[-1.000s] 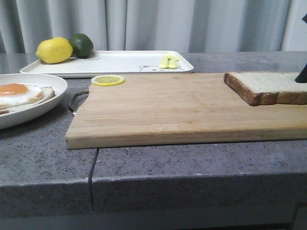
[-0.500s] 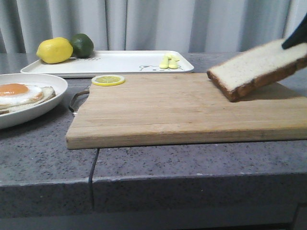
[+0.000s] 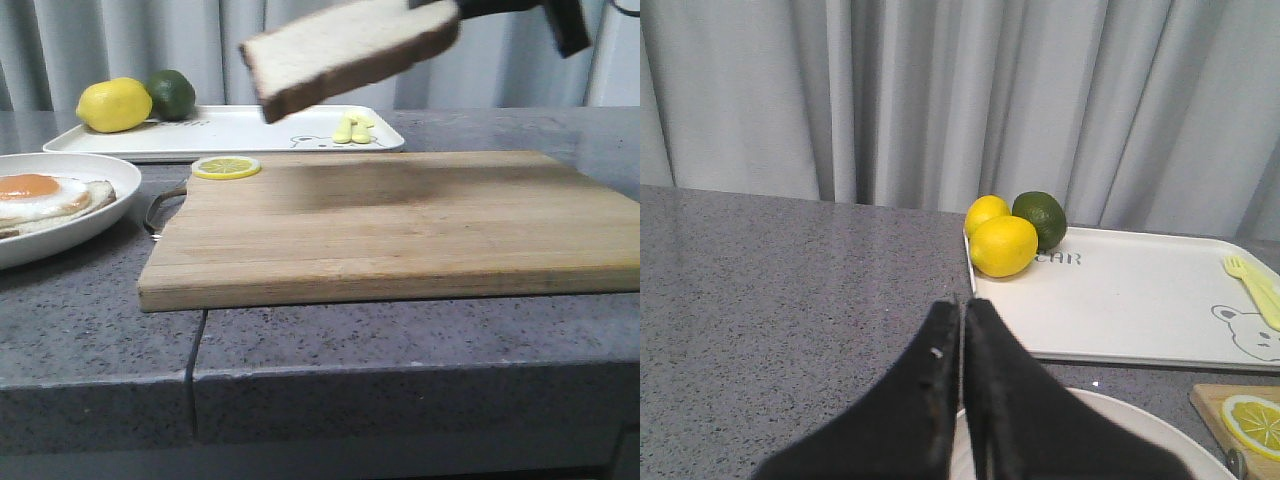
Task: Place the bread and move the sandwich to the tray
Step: 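Carry the bread with the right gripper onto the egg toast on the plate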
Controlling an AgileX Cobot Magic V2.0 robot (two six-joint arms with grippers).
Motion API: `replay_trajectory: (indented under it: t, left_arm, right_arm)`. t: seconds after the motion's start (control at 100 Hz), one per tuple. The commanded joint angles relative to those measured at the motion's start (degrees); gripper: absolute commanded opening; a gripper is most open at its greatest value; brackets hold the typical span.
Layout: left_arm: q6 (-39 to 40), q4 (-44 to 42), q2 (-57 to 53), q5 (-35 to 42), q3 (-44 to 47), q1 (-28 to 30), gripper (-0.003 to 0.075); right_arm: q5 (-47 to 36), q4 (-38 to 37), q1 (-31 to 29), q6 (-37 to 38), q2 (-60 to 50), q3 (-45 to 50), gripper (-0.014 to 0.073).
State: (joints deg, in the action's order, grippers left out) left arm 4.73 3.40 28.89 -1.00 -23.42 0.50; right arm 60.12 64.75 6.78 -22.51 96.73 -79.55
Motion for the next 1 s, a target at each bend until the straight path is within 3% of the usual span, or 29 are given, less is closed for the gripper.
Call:
replay_trajectory:
  t: [0.0, 0.19, 0.4, 0.74, 0.99]
  left_arm:
    - [0.49, 0.50, 0.65, 4.72, -2.10, -0.34, -0.0020]
    - [0.49, 0.50, 0.65, 4.82, -2.10, -0.34, -0.0020]
    - [0.49, 0.50, 0.65, 4.84, -2.10, -0.34, -0.0020]
    - [0.49, 0.50, 0.65, 4.95, -2.10, -0.34, -0.0020]
    - [0.49, 0.50, 0.65, 4.95, -2.10, -0.34, -0.0020]
  right_arm:
    - [-5.73, 6.88, 4.95, -0.77, -2.72, -1.82, -0.0069]
    - [-15.09, 8.87, 15.92, -0.77, -1.34, -1.82, -0.0069]
    - [-22.24, 13.55, 23.52, -0.77, 2.16, -1.82, -0.0069]
    - [-28.75, 20.67, 29.71, -3.44, 7.99, -2.20, -0.0069]
    - [-32.03, 21.48, 31.95, -4.21, 9.53, -2.44, -0.0069]
